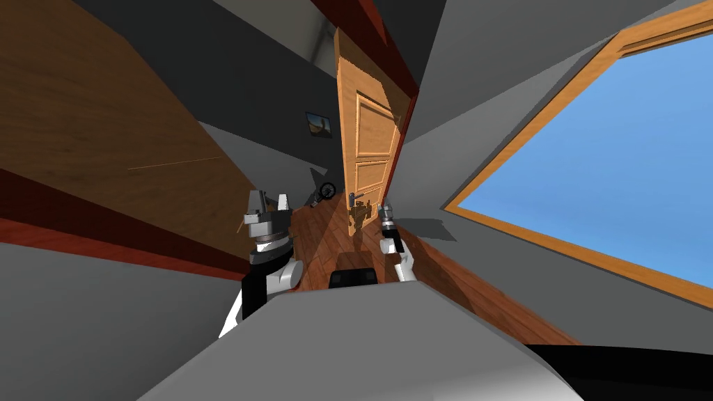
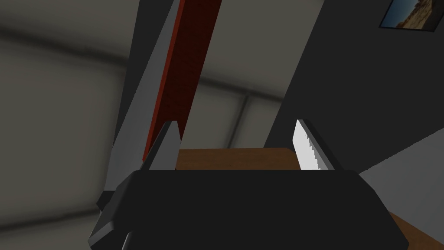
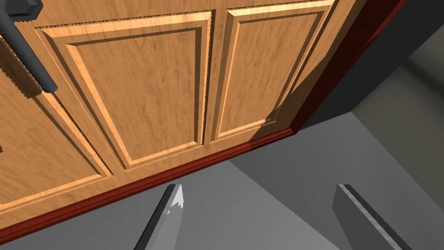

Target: Push the door open

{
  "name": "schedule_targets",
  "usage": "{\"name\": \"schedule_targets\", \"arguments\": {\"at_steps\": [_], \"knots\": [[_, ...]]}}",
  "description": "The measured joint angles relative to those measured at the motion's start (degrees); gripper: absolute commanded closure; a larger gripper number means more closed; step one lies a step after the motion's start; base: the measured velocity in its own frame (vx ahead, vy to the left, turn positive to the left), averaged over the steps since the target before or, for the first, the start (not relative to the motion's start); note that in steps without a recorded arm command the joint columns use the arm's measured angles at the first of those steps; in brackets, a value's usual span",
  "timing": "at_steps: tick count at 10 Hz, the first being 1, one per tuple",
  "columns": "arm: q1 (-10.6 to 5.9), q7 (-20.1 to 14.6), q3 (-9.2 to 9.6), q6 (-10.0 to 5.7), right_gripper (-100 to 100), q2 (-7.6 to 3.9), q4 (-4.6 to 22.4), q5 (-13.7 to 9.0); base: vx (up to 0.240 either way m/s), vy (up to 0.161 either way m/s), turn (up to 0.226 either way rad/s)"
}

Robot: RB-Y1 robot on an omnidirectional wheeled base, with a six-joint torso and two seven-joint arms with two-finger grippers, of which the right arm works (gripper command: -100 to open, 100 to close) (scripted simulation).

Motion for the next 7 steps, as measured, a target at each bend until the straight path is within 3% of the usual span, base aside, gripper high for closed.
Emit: {"name": "schedule_targets", "arguments": {"at_steps": [7], "knots": [[-6.69,-0.84,0.98,-0.82,-100,-0.45,11.08,0.67,0.037,-0.065,0.065]]}}
